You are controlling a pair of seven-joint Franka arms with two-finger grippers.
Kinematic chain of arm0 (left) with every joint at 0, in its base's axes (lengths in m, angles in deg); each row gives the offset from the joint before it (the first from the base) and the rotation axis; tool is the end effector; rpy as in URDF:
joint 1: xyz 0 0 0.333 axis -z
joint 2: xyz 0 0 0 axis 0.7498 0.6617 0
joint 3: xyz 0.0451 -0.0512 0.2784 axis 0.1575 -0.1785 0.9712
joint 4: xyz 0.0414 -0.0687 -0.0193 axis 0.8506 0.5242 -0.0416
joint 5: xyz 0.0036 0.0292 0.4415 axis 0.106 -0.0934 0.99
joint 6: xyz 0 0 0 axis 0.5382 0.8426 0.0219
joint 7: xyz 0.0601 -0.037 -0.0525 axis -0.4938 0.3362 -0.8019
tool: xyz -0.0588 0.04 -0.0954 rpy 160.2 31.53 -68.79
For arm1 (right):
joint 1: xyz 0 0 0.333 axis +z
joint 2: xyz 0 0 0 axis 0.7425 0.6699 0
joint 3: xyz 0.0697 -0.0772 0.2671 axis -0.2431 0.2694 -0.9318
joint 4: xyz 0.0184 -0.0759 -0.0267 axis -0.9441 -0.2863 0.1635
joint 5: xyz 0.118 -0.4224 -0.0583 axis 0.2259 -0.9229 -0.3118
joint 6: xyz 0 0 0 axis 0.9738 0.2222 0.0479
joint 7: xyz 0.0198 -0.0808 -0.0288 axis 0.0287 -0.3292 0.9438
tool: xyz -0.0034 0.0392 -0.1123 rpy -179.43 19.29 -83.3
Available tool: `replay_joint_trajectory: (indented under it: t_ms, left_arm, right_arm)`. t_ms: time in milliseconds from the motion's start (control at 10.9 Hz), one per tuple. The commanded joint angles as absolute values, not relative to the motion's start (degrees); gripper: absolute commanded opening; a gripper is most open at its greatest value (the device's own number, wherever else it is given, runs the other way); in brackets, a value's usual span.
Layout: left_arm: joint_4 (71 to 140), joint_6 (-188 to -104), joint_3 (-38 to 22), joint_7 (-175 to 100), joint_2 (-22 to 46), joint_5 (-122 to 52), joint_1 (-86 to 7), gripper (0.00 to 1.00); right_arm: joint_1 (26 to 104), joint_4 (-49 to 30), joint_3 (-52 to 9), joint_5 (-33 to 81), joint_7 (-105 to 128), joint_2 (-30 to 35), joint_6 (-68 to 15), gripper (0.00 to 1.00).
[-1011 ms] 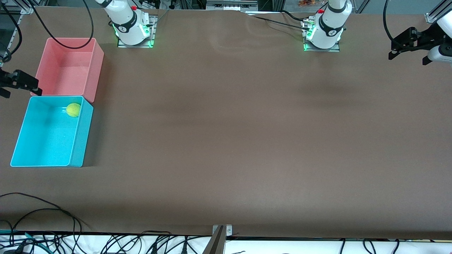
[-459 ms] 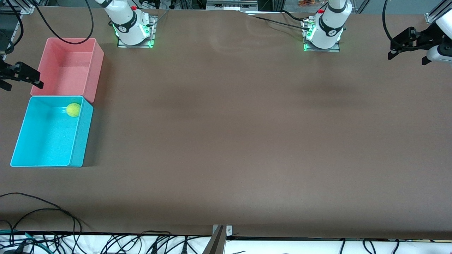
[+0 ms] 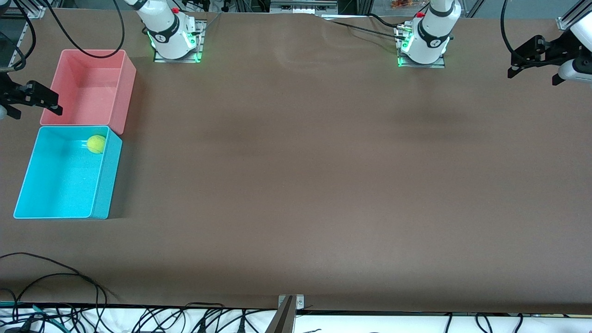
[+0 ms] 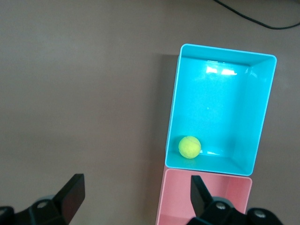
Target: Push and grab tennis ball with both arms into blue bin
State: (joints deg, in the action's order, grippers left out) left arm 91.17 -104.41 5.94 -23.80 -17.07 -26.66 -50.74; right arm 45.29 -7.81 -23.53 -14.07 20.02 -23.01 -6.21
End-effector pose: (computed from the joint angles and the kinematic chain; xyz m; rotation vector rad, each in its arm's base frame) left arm 0.5590 -0.0219 0.6376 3.1151 -0.2522 -0.1715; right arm 0.5987 -0.0647 0.5447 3.1149 0.2049 -0.0065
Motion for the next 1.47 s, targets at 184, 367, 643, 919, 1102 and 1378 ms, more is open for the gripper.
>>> replay_joint_trajectory:
  t_ms: [184, 367, 643, 919, 1102, 1378]
  left_arm:
    - [89.2, -103.2, 5.1, -24.3, -16.3, -27.7, -50.6, 1.00]
    - [89.2, -103.2, 5.2, -24.3, -16.3, -27.7, -50.8, 1.00]
    - [89.2, -103.2, 5.1, -24.4, -16.3, -27.7, -50.8, 1.00]
    - [89.2, -103.2, 5.3, -24.3, -16.3, -27.7, -50.9, 1.00]
    - [89.2, -103.2, 5.3, -24.4, -16.4, -27.6, -50.9, 1.00]
    - [89.2, -103.2, 5.4, -24.1, -16.4, -27.6, -51.2, 1.00]
  right_arm:
    - [46.4, -8.5, -22.6, -15.1, 19.2, -24.4, -5.1, 1.00]
    - [46.4, -8.1, -22.6, -15.1, 17.7, -24.4, -4.3, 1.00]
    - [46.5, -7.9, -22.6, -15.4, 14.4, -24.4, -3.2, 1.00]
    - [47.0, -7.6, -22.6, -15.6, 13.5, -24.4, -3.1, 1.00]
    - [47.0, -7.4, -22.6, -16.1, 13.5, -24.4, -2.1, 1.00]
    - [47.0, -6.6, -22.6, -16.1, 13.5, -24.4, -1.2, 1.00]
